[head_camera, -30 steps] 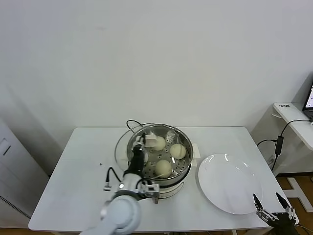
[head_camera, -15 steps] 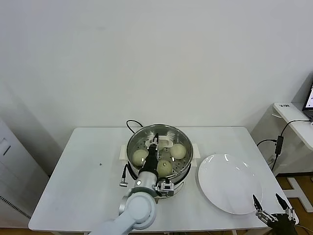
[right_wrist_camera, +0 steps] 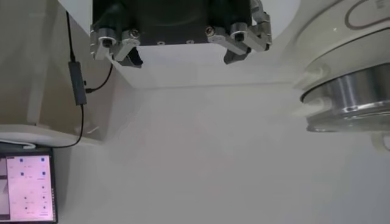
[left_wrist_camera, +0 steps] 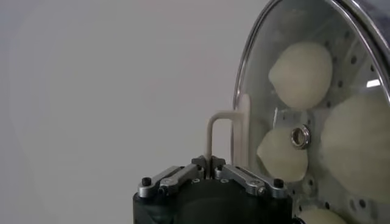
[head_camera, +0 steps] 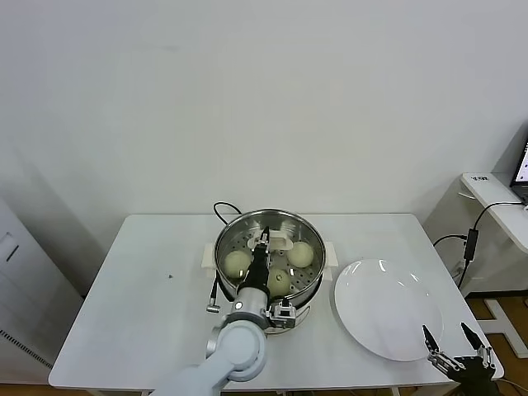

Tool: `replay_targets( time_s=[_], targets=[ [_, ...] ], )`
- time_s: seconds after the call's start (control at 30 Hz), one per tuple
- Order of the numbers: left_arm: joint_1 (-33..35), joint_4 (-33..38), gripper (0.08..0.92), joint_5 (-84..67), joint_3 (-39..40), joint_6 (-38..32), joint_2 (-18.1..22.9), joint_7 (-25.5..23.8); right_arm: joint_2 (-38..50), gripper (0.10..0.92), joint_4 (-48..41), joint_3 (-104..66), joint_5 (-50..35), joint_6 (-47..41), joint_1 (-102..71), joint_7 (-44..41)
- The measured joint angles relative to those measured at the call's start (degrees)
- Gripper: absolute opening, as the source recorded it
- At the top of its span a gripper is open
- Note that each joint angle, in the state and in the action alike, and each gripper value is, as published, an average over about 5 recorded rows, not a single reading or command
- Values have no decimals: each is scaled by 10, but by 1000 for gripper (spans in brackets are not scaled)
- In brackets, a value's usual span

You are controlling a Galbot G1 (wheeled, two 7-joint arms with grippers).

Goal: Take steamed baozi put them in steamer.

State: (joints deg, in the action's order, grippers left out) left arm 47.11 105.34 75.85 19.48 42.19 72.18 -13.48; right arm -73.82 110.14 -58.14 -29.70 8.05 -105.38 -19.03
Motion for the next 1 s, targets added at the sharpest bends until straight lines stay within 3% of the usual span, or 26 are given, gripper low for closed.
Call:
replay_targets(
  time_s=[0.17,0.8,1.0],
  targets=[
    [3,7,197,-20,4,0,-2,20,5,823,1,3,0,0,3,0],
    [38,110,748,-212,-22,0,-59,113,28,823,-12,27,1,-2,27,-2],
    [62,147,820,-276,-51,0,-86,127,36,823,-17,37,1,-3,39,-5]
  ],
)
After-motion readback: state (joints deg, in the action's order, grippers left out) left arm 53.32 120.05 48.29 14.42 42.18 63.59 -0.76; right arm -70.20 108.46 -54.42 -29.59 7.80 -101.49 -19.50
